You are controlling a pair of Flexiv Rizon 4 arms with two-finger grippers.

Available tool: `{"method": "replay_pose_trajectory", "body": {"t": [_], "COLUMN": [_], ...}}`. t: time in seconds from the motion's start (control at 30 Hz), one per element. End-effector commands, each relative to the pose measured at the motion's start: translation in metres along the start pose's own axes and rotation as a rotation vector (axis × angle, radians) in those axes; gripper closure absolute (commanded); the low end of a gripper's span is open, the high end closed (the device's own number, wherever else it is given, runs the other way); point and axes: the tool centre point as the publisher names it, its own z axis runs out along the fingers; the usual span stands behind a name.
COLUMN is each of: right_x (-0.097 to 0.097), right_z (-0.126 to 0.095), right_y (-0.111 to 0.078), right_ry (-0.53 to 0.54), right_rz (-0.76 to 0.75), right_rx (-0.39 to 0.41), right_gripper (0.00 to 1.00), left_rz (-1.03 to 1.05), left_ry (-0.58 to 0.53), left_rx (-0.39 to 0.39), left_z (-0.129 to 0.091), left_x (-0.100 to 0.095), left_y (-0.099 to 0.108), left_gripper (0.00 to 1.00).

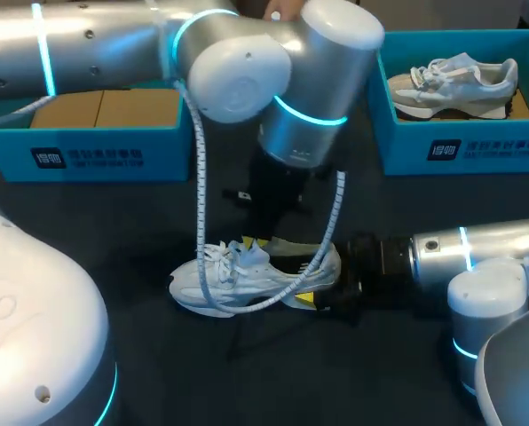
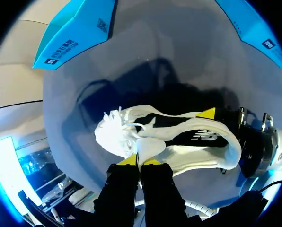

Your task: Take the shoe out of the shoebox, open the shoe tongue, remove and reinsert the insole, then place the shoe into the shoebox

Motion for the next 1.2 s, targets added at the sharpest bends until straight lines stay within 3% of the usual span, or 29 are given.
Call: {"method": "replay_pose_trajectory", "body": {"t": [0.03,0.47,0.6,0.87,0.93,1.03,1.1,1.2], "right_x": [0.0,0.0,0.0,0.0,0.0,0.0,0.0,0.0], "right_z": [0.0,0.0,0.0,0.0,0.0,0.0,0.0,0.0], "right_y": [0.001,0.001,0.001,0.001,0.001,0.001,0.001,0.001], "right_ry": [0.0,0.0,0.0,0.0,0.0,0.0,0.0,0.0], "right_rz": [0.0,0.0,0.0,0.0,0.0,0.0,0.0,0.0], "right_rx": [0.005,0.005,0.005,0.005,0.005,0.005,0.005,0.005], "right_gripper": [1.0,1.0,1.0,1.0,1.0,1.0,1.0,1.0], "left_rz": [0.013,0.067,0.081,0.097,0.099,0.112,0.125,0.138], "left_ry": [0.196,0.373,0.382,0.413,0.416,0.405,0.386,0.371], "left_rx": [-0.014,-0.075,-0.085,-0.085,-0.085,-0.072,-0.056,-0.048], "left_z": [-0.001,0.019,0.033,0.054,0.058,0.063,0.066,0.068], "left_x": [-0.031,-0.067,-0.069,-0.068,-0.07,-0.074,-0.078,-0.089], "left_y": [-0.003,-0.013,-0.015,-0.018,-0.02,-0.021,-0.02,-0.019], "left_gripper": [1.0,1.0,1.0,0.91,0.84,0.64,0.58,0.58]}}
